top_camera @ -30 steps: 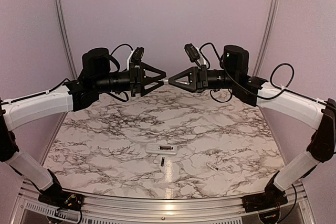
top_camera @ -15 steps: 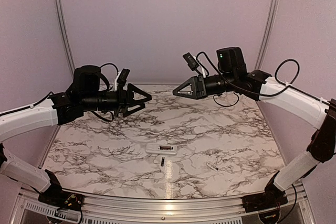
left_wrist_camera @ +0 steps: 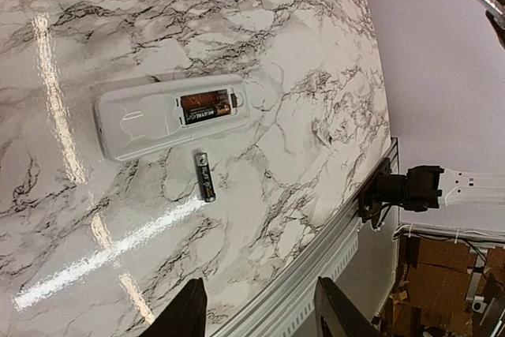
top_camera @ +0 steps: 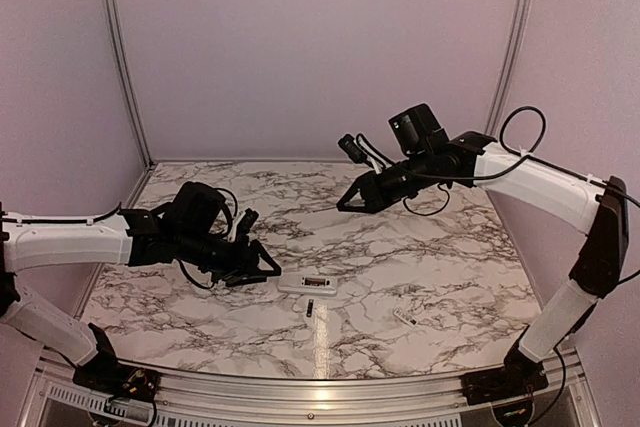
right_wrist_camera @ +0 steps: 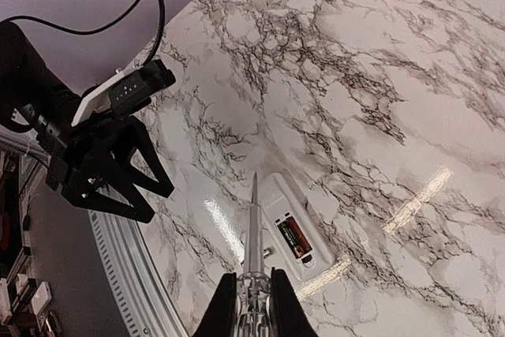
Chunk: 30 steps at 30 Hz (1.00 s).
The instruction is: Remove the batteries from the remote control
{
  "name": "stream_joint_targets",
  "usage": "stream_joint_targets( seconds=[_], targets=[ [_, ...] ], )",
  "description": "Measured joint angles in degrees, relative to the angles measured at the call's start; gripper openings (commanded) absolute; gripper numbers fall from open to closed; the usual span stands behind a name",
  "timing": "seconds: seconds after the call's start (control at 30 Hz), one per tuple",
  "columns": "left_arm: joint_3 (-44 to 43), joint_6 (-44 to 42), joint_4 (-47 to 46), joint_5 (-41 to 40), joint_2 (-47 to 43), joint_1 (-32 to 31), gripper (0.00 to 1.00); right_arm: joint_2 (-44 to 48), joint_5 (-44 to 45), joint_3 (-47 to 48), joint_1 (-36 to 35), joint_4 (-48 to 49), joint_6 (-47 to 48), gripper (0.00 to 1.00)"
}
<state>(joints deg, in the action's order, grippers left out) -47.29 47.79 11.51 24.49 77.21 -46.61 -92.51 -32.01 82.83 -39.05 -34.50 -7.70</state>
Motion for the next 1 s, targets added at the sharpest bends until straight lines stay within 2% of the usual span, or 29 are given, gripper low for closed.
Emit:
stream_joint_targets(
  seconds=[0.5, 1.0],
  targets=[
    [0.3, -2.0, 0.1, 0.7, 12.3, -2.7, 0.53, 0.1, 3.0, -2.2, 0.0, -0.7, -0.6, 0.00],
    [-6.3, -3.1, -0.6, 1.4, 21.2, -2.8, 0.51, 0.3, 4.2, -2.8, 0.0, -0.8, -1.1, 0.00]
  ],
)
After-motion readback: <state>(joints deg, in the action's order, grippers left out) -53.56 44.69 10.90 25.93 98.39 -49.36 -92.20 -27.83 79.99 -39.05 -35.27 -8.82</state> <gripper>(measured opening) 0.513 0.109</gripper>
